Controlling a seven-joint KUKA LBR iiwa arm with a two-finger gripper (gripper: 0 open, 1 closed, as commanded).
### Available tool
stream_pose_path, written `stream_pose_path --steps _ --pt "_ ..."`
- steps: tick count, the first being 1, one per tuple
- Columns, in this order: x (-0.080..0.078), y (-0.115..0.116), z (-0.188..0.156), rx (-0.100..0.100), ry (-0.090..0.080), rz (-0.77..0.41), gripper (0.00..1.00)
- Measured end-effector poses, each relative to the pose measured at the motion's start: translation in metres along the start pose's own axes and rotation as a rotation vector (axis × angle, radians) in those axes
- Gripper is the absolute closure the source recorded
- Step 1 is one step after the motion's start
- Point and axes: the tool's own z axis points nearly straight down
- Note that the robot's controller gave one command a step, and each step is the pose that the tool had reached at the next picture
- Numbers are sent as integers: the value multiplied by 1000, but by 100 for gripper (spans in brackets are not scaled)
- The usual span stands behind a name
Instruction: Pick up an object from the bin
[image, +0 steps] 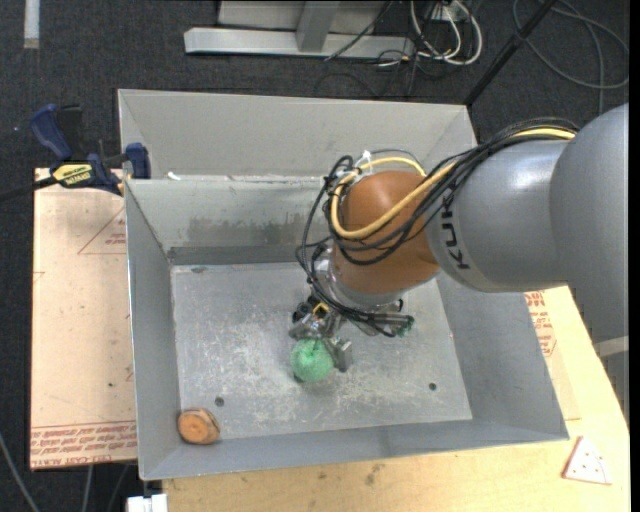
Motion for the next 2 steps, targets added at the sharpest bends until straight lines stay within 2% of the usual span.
stream_pose_path --steps 1,2 --pt "2 2 -19 -6 7 0 100" --pt "0 0 -41 0 0 0 100"
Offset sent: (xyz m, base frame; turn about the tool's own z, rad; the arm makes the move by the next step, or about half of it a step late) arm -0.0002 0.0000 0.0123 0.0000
